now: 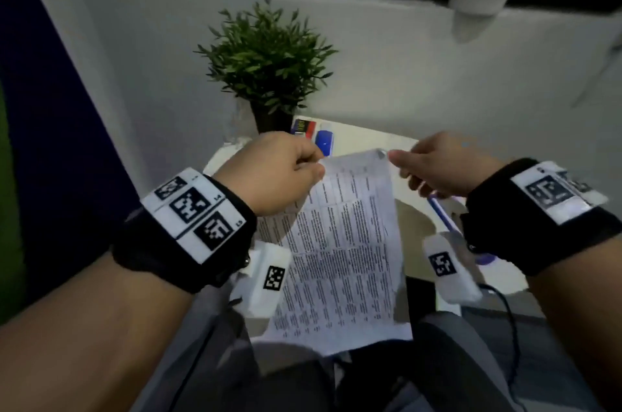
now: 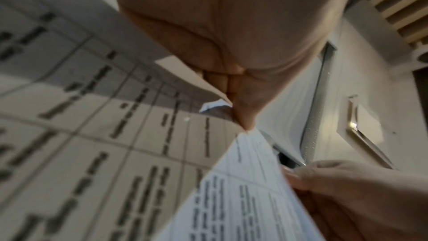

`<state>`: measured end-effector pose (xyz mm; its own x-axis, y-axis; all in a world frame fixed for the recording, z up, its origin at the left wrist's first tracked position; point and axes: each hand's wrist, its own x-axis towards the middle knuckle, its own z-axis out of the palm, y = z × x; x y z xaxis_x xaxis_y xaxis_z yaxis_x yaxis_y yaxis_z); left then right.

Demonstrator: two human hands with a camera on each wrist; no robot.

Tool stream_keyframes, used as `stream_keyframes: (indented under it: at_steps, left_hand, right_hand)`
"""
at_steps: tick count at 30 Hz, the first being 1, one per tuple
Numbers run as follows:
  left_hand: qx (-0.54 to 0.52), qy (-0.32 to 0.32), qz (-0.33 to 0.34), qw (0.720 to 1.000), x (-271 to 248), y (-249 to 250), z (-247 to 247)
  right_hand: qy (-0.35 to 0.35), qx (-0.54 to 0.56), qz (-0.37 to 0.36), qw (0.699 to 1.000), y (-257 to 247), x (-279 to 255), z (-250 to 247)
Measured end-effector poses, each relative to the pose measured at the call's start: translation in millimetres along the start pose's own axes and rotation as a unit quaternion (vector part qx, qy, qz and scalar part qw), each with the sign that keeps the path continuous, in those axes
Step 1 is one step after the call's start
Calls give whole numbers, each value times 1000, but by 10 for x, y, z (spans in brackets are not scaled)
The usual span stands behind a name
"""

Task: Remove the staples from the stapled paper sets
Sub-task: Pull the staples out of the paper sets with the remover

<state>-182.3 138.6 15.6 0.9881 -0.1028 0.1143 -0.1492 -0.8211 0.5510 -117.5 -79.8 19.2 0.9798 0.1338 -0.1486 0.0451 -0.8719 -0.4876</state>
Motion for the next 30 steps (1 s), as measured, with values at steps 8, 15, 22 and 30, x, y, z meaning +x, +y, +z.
stream_keyframes:
  at_steps: [8,15,22,30]
  left_hand:
    - [14,-72,55,996,307,573,551]
    - [2,-77,29,997,413,783,756]
    - [41,-62,38,997,354,902,820]
    - [80,-18,67,994,290,1126,810]
  right_hand:
    - [-58,-18,217,974,1130,103,-92]
    - [-56,-33,140,988,1162,27,23]
    - [177,450,45,874,1092,-76,-290]
    - [225,472,-116,844,463,-338,-287]
